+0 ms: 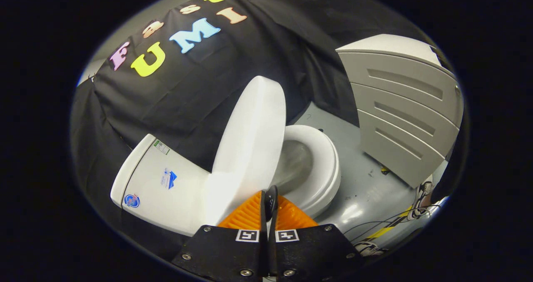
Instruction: Open the toilet lid.
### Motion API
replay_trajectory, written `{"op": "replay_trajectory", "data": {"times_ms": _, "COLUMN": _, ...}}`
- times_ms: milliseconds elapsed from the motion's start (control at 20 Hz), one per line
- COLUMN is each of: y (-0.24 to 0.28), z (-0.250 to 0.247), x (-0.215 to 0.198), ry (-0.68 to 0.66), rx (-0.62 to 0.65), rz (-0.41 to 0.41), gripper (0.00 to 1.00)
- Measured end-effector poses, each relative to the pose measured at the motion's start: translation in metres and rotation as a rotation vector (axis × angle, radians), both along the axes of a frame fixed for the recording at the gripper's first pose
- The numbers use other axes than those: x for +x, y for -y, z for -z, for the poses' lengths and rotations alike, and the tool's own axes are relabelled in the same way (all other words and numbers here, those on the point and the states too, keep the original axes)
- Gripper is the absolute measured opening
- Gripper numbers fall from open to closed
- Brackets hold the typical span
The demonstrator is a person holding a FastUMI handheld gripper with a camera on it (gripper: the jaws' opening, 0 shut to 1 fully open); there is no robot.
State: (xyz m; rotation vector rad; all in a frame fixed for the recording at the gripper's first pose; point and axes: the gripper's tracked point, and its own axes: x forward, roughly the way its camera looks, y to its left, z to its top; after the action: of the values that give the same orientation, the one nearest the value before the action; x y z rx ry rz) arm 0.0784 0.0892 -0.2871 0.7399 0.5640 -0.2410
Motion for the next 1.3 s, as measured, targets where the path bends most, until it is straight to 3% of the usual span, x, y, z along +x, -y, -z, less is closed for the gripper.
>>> {"op": "replay_trajectory", "data": {"times_ms": 1300, "y": -0.067, "z": -0.092, "x": 0.017, "ry": -0.009, "rx": -0.48, "rz": -0.063, "gripper": 0.0}}
